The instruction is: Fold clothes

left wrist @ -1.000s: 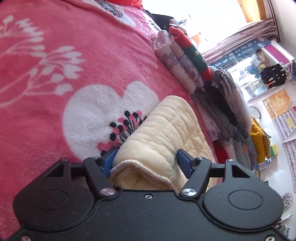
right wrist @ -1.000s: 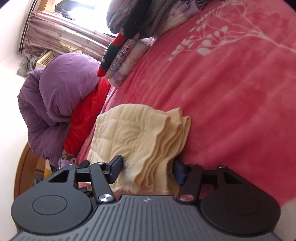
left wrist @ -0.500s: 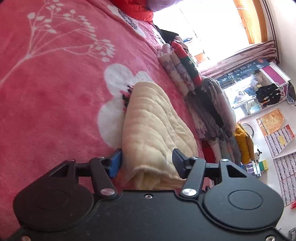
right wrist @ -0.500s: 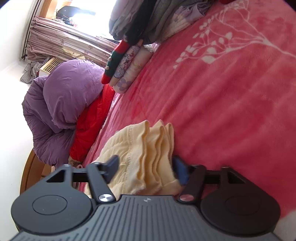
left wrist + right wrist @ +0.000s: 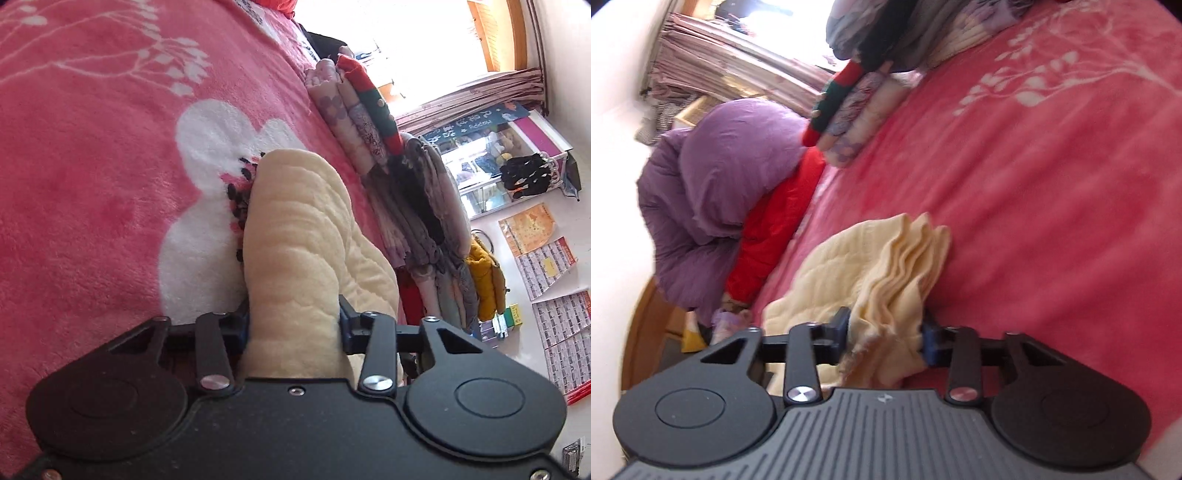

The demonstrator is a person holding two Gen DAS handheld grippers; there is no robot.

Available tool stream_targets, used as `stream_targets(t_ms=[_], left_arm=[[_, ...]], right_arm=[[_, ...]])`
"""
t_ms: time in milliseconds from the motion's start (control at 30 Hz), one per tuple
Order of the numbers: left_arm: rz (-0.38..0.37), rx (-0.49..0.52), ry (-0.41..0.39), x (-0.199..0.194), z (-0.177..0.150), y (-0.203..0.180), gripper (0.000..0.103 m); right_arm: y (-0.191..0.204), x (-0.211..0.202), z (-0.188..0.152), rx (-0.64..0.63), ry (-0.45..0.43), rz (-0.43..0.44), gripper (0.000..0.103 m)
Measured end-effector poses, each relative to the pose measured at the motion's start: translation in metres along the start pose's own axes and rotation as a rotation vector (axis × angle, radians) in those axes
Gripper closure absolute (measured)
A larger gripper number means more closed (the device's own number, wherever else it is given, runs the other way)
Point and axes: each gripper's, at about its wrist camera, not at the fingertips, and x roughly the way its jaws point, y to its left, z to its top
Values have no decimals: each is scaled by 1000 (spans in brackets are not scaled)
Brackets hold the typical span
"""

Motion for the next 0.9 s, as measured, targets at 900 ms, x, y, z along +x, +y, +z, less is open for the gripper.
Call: stream_targets(t_ms=[900], left_arm=[[-141, -165, -790, -357, 74, 114, 70]], right_arm=[[352, 268, -74, -265, 391, 496, 67]])
